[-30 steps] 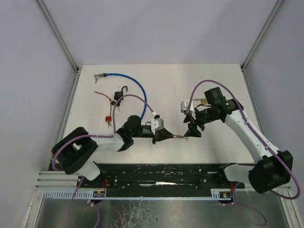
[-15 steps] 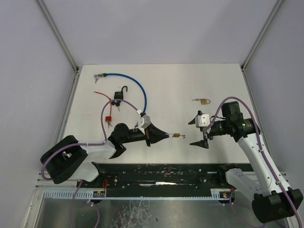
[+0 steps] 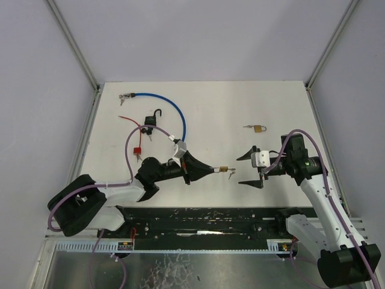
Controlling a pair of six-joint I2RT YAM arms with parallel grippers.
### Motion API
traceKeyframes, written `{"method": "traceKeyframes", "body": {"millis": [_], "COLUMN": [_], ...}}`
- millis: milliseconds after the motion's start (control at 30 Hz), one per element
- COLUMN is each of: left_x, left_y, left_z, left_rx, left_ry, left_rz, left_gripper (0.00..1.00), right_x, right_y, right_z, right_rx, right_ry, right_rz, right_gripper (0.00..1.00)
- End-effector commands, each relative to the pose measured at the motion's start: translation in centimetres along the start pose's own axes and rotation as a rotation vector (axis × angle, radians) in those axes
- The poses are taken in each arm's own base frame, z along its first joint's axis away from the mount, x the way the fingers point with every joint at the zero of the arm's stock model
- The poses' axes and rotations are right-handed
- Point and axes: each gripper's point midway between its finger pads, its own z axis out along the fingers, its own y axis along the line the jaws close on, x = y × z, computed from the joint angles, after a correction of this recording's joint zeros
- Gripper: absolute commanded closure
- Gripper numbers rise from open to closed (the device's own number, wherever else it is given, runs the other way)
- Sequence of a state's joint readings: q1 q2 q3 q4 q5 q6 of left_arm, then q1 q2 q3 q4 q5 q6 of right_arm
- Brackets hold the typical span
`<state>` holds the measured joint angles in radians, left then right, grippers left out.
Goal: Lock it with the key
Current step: Lock the lock.
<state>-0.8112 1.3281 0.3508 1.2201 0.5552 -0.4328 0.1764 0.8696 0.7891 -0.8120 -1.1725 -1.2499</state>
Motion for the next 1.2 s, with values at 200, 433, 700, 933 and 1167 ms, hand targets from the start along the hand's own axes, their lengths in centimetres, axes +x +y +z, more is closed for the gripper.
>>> {"method": "traceKeyframes", "body": {"millis": [200, 433, 700, 933, 1167], "left_x": [-2.8, -4.0, -4.6, -4.3, -4.0], "left_y": [-2.1, -1.7, -1.9, -2.6, -2.6], "left_z": [2.1, 2.8, 2.5, 2.8, 2.9], "left_rx": [0.073, 0.042, 0.039, 0.069, 0.069], "left_ry": [-0.100, -0.156, -0.193, -0.182, -0.169], "left_rz": [0.059, 0.076, 0.071, 0.062, 0.079], "left_gripper": [1.00, 1.00, 1.00, 1.00, 1.00], "right_x": [-2.8, -1.7, -2.9, -3.4, -4.1], "right_y": [-0.7, -1.1, -0.2, -0.7, -0.6], "right_z": [1.0, 2.1, 2.2, 2.1, 1.9], "right_rx": [-0.039, -0.024, -0.078, -0.061, -0.059], "right_ry": [-0.197, -0.159, -0.204, -0.213, -0.221], "right_rz": [0.127, 0.244, 0.230, 0.237, 0.244], "right_gripper": [0.25, 0.31, 0.40, 0.46, 0.51]}}
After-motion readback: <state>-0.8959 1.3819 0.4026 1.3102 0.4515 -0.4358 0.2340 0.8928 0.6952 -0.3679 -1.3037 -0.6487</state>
